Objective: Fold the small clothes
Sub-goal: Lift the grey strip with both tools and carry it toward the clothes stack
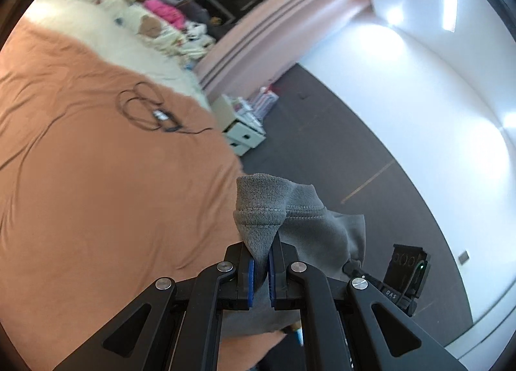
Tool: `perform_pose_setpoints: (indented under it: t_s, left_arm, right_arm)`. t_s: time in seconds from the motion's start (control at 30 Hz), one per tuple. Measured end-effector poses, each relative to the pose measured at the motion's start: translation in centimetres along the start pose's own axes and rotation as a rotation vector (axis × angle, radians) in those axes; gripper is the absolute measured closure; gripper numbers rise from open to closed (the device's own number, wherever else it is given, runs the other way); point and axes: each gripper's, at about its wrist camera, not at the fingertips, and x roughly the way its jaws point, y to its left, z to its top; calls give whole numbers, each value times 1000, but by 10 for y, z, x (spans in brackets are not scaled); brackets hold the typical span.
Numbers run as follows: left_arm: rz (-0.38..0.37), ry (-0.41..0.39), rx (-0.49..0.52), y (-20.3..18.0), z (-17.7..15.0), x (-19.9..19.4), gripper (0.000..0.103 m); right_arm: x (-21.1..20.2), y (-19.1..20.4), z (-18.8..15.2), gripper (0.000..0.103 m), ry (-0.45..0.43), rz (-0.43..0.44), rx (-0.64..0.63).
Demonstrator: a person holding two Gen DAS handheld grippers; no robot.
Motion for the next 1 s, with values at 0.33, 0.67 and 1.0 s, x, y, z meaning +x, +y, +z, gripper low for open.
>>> perform_pose_setpoints:
  t_s: [0.33,0.67,1.0]
  left_arm:
    - [-87,75,111,-101,-18,51,97]
    - [-165,169,192,-176,-53,112,97]
    - [-202,248,237,-219,-81,167,97]
  right_arm:
    - [-120,14,-37,90,-109,-136,-48]
    - [-207,26,-77,90,-184,-265,-27]
    - [-238,48,-106,90,-239,-372,11]
